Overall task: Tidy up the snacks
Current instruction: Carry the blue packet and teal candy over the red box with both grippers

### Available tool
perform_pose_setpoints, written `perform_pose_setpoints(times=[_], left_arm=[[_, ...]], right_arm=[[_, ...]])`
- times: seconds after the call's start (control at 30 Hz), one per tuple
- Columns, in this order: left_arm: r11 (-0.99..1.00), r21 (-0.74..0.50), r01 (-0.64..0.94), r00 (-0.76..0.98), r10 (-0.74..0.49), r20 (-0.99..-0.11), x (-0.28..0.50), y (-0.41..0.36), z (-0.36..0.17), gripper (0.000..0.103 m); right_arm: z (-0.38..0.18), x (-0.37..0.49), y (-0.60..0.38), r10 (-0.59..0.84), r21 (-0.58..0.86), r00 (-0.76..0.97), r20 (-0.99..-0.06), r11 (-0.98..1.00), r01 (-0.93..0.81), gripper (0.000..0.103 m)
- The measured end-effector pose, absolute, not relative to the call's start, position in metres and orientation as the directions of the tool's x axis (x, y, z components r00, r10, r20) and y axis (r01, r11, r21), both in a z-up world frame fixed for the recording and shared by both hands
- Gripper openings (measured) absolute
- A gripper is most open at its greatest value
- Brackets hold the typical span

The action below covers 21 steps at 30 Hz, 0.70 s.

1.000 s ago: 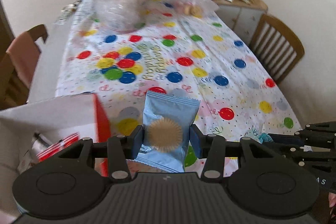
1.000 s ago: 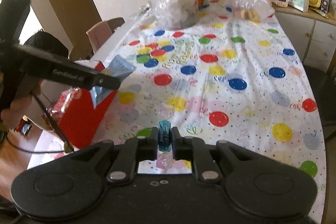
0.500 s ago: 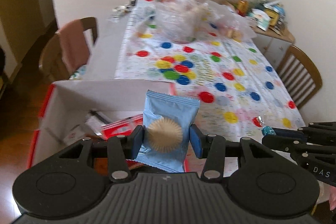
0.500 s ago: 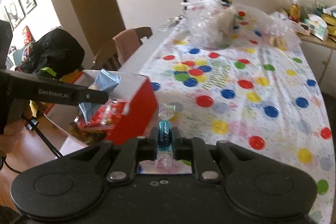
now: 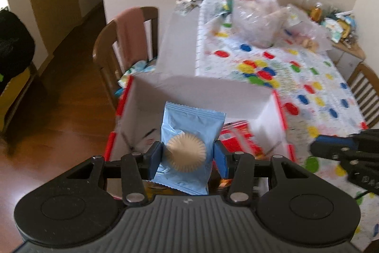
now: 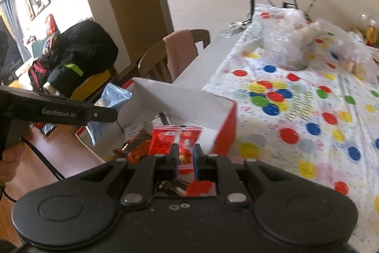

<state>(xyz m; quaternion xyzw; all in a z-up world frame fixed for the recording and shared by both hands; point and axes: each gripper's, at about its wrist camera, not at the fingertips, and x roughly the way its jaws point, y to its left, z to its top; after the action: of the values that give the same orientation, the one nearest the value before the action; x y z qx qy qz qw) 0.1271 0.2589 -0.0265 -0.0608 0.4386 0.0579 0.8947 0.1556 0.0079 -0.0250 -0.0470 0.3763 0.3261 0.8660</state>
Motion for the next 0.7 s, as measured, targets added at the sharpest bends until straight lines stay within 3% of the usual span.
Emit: perform_pose_setpoints(times=[0.13,0.33,0.5,0.6,0.7], left_arm=[[0.984,-0.07,-0.163,0.59,0.04,-0.807,0.129,0.273,-0.04,0.046],[0.985,-0.102,-0.137,0.581,-0.004,-0.814,0.131,0.267,-0.053,0.046],[0.985,-0.121,-0.121,0.57,-0.031,-0.821,0.132,0.254,-0.06,0.046],[0.986,-0.116,-0.118,0.561,-0.03,-0.827,0.13,0.247,-0.063,0.046],[0.986,-0.107,-0.124,0.548,-0.022,-0.836,0.13,0.242,-0.068,0.046]], right_arm=[[-0.034,0.163,0.028,0.51,0.144,0.5,-0.7,0.786,-0.601,0.011],[-0.054,0.172,0.009,0.436,0.11,0.514,-0.739,0.83,-0.546,0.021],[-0.08,0.182,-0.02,0.374,0.079,0.502,-0.78,0.854,-0.514,0.041],[-0.102,0.19,-0.031,0.336,0.045,0.475,-0.813,0.851,-0.523,0.049],[-0.126,0.194,-0.035,0.336,0.05,0.415,-0.845,0.824,-0.565,0.049]])
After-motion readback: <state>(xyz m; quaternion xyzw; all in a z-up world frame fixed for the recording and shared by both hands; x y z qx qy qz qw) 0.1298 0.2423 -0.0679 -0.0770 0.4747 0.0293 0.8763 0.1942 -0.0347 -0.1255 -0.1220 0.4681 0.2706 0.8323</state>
